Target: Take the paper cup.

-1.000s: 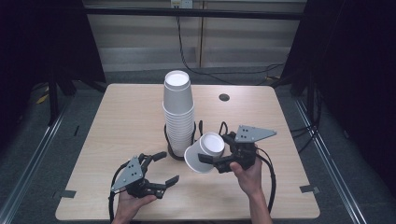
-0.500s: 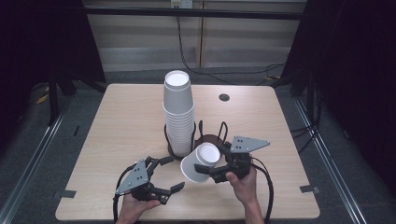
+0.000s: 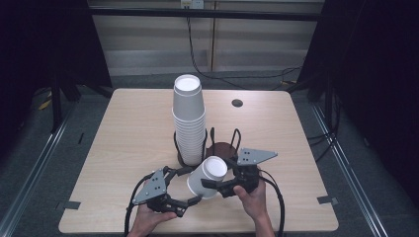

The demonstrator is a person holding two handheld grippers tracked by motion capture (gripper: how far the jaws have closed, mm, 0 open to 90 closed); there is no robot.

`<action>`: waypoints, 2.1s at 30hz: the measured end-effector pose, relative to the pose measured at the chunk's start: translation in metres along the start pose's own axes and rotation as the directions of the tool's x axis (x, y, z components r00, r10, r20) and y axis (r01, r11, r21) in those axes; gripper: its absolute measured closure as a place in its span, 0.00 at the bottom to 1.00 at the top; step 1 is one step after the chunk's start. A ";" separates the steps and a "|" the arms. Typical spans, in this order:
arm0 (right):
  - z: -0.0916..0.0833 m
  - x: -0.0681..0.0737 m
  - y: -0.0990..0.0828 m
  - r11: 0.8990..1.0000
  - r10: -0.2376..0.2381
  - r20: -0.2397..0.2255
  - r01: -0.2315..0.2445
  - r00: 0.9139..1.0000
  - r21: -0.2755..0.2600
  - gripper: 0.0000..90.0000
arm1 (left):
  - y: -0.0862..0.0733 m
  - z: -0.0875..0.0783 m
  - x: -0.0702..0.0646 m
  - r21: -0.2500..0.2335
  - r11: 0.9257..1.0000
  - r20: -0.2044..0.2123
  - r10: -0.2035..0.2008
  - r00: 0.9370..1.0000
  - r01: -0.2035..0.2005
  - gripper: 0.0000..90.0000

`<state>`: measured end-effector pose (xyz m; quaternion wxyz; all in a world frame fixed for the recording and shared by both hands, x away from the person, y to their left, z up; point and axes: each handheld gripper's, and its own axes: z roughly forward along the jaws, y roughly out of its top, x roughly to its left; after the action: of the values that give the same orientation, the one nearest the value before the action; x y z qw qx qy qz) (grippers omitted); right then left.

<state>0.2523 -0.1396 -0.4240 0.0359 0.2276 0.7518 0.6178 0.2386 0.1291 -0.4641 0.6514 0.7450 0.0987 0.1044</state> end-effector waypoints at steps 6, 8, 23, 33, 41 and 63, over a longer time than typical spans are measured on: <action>0.001 0.001 -0.001 1.000 0.006 -0.010 -0.006 1.000 -0.002 0.26 | -0.002 0.006 0.002 0.012 1.000 -0.002 -0.010 1.000 0.010 0.17; 0.002 0.001 -0.001 1.000 0.006 -0.011 -0.006 1.000 -0.001 0.26 | -0.002 0.007 0.001 0.022 1.000 -0.002 0.000 1.000 0.000 0.16; 0.009 0.001 0.000 1.000 0.013 -0.035 -0.013 0.999 -0.007 0.26 | -0.005 0.024 0.003 0.038 0.999 0.010 -0.020 1.000 0.020 0.08; 0.015 0.003 0.003 1.000 0.011 -0.049 -0.012 0.999 -0.013 0.26 | -0.006 0.024 0.005 0.046 0.999 0.015 -0.022 1.000 0.021 0.11; 0.015 0.003 0.000 1.000 -0.001 -0.037 0.000 0.999 -0.012 0.24 | -0.007 0.024 0.006 0.061 0.998 0.023 -0.019 1.000 0.017 0.16; -0.001 0.001 -0.006 1.000 -0.004 0.019 0.005 1.000 -0.025 0.14 | -0.008 0.015 0.015 0.122 0.992 0.046 -0.038 0.998 0.033 0.18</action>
<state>0.2496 -0.1411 -0.4293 0.0472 0.2314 0.7442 0.6248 0.2570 0.1198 -0.4737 0.6089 0.7836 0.1024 0.0687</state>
